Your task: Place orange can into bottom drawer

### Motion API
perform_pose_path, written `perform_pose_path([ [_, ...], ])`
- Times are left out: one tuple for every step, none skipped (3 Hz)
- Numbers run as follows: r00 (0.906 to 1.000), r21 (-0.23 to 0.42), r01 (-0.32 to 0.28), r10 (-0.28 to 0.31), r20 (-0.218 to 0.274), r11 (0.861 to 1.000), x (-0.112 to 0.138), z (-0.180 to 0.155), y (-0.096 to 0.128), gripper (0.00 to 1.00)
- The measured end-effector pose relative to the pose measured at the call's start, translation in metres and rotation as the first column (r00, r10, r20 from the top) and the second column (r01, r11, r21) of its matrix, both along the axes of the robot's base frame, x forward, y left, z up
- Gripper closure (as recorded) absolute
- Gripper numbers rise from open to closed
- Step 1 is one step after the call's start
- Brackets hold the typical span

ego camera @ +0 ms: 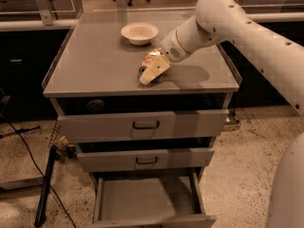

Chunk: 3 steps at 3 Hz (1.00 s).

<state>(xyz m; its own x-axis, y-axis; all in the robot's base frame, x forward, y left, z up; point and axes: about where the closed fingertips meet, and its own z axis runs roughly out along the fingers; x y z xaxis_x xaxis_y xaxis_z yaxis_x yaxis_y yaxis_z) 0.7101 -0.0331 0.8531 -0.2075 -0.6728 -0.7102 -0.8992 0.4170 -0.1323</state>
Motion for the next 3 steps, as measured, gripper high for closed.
perform_pose_path([
  [1.0,0.005,-0.002,0.002,-0.002,1.0,0.0018,-0.0015,0.0036,0.0],
  [1.0,0.005,-0.002,0.002,-0.002,1.0,0.0018,-0.0016,0.0036,0.25],
  [1.0,0.005,-0.002,0.002,-0.002,1.0,0.0018,-0.0016,0.0037,0.48],
])
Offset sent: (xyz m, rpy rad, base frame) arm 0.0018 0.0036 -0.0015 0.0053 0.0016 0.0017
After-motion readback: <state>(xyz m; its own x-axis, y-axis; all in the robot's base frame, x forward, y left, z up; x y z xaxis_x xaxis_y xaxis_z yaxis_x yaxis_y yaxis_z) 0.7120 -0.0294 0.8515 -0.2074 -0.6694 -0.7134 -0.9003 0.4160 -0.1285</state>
